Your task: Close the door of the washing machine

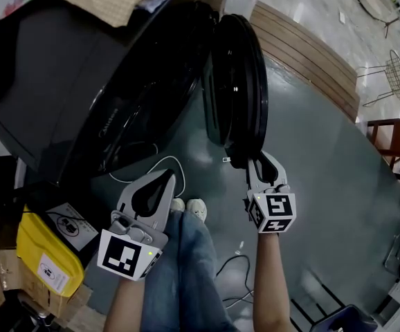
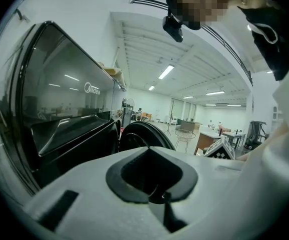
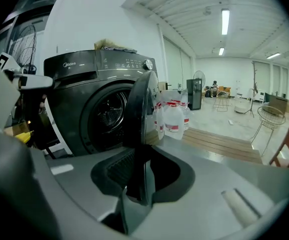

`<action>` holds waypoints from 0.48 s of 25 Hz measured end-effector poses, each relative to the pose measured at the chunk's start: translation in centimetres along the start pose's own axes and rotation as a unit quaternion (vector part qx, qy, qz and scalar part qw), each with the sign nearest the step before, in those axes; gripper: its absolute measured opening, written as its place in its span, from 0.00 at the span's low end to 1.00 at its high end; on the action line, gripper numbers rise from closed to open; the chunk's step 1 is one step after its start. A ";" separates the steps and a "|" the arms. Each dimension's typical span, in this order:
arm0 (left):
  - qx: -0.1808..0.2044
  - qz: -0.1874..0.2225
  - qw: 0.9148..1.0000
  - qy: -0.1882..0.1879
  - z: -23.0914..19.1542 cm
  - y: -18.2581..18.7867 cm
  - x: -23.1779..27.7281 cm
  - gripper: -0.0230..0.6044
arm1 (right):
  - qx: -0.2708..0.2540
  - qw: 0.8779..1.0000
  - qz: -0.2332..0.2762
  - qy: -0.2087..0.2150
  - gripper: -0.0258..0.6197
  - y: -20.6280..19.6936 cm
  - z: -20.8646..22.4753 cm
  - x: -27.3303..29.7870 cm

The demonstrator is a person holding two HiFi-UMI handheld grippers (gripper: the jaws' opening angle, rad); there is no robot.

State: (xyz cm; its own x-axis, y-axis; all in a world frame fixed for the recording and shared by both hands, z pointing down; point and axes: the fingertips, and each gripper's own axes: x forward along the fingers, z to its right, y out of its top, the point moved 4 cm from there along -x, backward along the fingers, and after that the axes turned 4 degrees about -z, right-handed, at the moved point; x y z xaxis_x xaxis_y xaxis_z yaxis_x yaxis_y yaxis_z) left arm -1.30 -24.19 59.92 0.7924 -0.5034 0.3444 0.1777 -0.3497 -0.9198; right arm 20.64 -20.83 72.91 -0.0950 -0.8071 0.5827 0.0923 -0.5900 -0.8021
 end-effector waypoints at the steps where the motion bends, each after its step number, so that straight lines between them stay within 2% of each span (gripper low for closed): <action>1: -0.001 -0.001 1.000 0.001 -0.1 0.0 -0.1 0.04 | 0.003 1.000 -0.001 0.004 0.18 0.0 -0.4 0.1; 6: -0.026 0.009 1.000 0.016 -0.5 0.2 -1.0 0.04 | 0.004 0.999 -0.001 0.054 0.21 0.3 -4.1 0.8; 12: -0.038 0.010 0.999 0.025 -1.4 0.0 -2.5 0.03 | -0.018 0.989 -0.005 0.149 0.25 1.0 -9.8 3.2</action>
State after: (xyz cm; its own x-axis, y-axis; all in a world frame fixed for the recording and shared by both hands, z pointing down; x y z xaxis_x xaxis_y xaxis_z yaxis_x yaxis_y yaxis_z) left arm -4.14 -24.02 59.34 0.7645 -0.5490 0.3378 0.1161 -0.3983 -0.9099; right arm 10.67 -23.82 72.66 -0.3848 -0.7550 0.5310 0.0544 -0.5928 -0.8035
